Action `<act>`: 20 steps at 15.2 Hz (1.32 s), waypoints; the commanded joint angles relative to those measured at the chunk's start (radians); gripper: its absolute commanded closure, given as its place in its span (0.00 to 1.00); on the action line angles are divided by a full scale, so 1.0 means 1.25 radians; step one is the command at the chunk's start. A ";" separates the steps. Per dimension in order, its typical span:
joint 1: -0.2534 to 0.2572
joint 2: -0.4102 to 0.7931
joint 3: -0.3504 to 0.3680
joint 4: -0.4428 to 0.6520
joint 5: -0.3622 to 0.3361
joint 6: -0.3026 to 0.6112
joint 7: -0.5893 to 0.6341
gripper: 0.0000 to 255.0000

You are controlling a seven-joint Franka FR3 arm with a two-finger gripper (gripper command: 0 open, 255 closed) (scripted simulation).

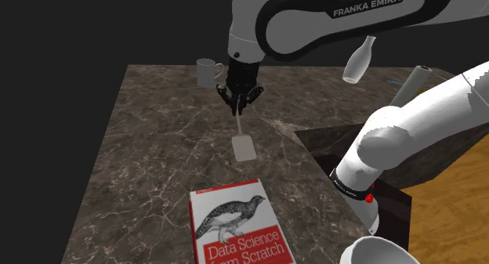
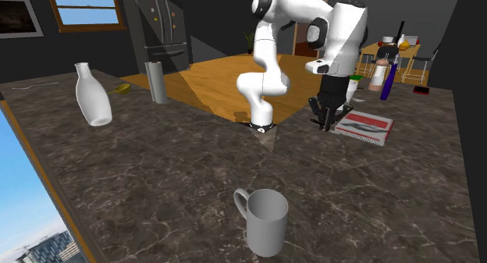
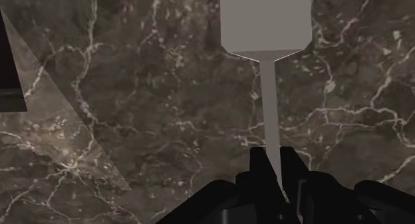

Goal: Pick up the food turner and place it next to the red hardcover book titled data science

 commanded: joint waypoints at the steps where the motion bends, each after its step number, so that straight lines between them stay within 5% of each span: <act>1: 0.005 0.030 0.037 0.028 0.001 0.005 0.045 1.00; 6: 0.006 0.112 0.121 0.110 -0.019 0.007 0.150 1.00; 20: -0.005 0.186 0.164 0.006 -0.045 0.177 0.184 1.00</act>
